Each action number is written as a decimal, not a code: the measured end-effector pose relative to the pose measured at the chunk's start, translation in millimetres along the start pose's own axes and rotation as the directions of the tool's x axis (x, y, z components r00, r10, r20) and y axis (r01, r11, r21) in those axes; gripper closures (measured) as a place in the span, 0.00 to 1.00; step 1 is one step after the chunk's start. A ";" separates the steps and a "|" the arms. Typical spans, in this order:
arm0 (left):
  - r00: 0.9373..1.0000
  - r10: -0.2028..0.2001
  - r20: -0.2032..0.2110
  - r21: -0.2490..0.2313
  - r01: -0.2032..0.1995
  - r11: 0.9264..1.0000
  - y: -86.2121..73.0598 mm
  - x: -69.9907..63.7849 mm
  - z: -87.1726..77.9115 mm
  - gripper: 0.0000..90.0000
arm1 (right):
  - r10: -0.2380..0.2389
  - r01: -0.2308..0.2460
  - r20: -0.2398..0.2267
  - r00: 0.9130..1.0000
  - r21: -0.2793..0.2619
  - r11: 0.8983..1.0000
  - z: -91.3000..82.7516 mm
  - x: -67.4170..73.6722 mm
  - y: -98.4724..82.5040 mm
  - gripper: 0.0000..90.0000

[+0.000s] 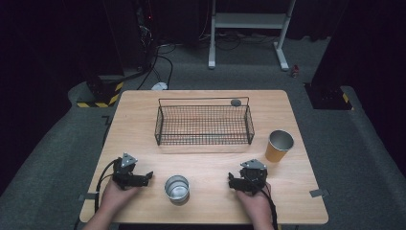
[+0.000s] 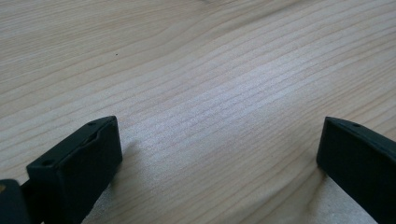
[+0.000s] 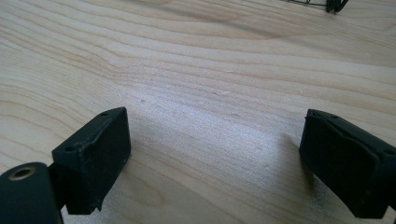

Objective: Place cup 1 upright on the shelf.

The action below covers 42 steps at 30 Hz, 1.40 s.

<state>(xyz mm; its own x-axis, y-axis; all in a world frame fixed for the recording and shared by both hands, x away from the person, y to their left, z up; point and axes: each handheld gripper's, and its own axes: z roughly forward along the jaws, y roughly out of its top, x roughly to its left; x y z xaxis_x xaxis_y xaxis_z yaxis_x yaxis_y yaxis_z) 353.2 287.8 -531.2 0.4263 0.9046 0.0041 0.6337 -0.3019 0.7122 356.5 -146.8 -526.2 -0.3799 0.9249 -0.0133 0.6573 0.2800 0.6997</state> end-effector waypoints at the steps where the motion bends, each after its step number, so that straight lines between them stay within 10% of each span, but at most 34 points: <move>1: 1.000 0.000 -0.003 0.000 0.000 1.000 0.0 0.2 -0.1 0.01 | 0.000 0.000 0.000 1.000 -0.001 1.000 0.0 0.0 0.0 0.10; 26: 1.000 -0.015 -0.016 0.013 0.015 1.000 -0.6 1.0 -2.8 0.02 | 0.000 0.000 0.000 1.000 0.001 1.000 -0.2 -0.1 -0.1 0.10; 42: 0.996 -0.006 0.094 -0.058 0.012 0.998 5.5 -2.7 -18.4 0.01 | 0.001 -0.001 0.001 1.000 0.000 1.000 -0.2 0.0 0.0 0.10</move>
<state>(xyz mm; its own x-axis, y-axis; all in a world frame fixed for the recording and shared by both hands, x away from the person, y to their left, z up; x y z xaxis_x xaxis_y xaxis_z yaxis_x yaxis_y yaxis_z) 343.6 289.2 -514.3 0.4809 0.8743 -0.0660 0.6000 -0.2732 0.7519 356.4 -146.9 -526.1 -0.3788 0.9254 -0.0134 0.6575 0.2793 0.6997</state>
